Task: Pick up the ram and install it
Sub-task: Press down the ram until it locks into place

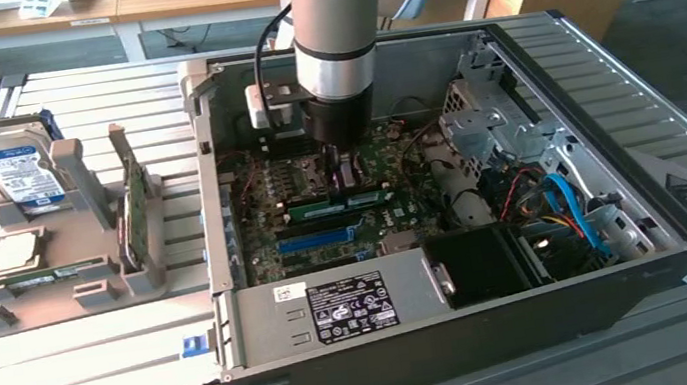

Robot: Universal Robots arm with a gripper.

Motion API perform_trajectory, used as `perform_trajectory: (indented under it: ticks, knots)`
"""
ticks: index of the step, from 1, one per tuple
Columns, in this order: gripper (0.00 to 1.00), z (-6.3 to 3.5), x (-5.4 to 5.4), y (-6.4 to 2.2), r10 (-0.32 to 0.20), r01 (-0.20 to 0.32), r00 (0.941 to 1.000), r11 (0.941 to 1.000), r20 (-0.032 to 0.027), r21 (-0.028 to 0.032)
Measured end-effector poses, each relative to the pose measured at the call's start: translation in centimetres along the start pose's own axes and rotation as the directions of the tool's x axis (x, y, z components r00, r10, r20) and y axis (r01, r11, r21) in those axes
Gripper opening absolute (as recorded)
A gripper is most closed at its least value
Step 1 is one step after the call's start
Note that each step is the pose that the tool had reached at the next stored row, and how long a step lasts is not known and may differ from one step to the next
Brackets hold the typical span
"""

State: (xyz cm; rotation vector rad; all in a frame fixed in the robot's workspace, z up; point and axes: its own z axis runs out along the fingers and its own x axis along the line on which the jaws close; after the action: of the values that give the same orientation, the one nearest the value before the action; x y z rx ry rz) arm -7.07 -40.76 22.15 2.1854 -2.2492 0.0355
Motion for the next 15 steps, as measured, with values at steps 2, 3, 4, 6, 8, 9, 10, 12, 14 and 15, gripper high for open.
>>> perform_trajectory:
  ticks: [2,3,4,6,8,9,10,12,14,15]
  knots:
    - [0.11,-0.04,0.0,0.0,0.0,0.0,1.0,1.0,0.0004,0.0001]
    - [0.11,-0.07,0.0,-0.01,0.0,0.0,1.0,1.0,0.0007,0.0005]
    - [0.11,-0.11,0.0,-0.01,0.0,0.0,1.0,1.0,0.0008,0.0008]
    - [0.11,-0.24,0.0,-0.01,0.0,0.0,1.0,1.0,0.0001,0.0001]
    - [0.11,-0.35,0.0,-0.01,0.0,0.0,1.0,1.0,0.0002,0.0001]
    - [0.11,-0.43,0.0,-0.01,0.0,0.0,1.0,1.0,-0.0001,0.0]
    - [0.11,-0.53,0.0,-0.01,0.0,0.0,1.0,1.0,-0.0001,0.0]
    - [0.11,-0.72,0.0,-0.01,0.0,0.0,1.0,1.0,-0.0002,-0.0001]
    - [0.11,-0.91,0.0,-0.01,0.0,0.0,1.0,1.0,-0.0003,-0.0002]
    - [0.11,-1.05,0.0,-0.02,0.0,0.0,1.0,1.0,-0.0005,-0.0002]
